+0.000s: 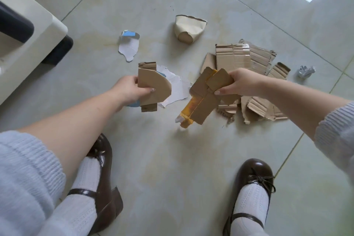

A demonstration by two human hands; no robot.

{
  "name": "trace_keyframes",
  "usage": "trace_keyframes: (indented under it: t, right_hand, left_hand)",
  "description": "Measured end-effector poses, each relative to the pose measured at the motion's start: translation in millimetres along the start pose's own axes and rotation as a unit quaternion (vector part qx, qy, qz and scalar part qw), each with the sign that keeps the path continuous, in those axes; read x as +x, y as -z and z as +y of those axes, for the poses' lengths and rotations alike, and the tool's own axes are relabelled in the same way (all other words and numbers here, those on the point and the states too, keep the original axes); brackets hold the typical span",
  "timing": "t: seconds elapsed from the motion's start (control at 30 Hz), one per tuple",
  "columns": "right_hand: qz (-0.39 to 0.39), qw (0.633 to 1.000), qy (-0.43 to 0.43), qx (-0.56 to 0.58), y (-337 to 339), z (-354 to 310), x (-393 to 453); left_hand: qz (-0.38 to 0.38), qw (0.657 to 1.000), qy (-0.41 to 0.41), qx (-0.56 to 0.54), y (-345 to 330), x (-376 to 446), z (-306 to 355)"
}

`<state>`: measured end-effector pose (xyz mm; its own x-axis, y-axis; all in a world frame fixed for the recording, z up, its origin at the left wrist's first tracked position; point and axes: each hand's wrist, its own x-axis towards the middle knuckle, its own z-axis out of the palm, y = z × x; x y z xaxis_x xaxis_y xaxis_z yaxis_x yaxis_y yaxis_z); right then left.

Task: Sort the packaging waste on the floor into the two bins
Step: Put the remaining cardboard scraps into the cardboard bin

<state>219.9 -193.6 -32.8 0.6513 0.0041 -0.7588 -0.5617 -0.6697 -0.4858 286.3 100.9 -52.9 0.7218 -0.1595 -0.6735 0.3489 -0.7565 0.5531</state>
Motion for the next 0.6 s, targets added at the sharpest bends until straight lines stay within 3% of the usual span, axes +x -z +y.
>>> trace_keyframes:
  t: [0.17, 0.27, 0.6]
  right_hand:
    - [0.047, 0.978, 0.058, -0.193, 35, -23, 38]
    - [0.048, 0.938, 0.095, -0.329, 40, -32, 59]
    - [0.018, 0.859, 0.080, -0.506, 38, -37, 90]
  left_hand:
    - [0.068, 0.985, -0.043, 0.154, -15, 39, 10]
    - [0.062, 0.983, -0.031, 0.168, -25, 51, 11]
    - [0.028, 0.986, -0.024, 0.160, -24, 54, 13]
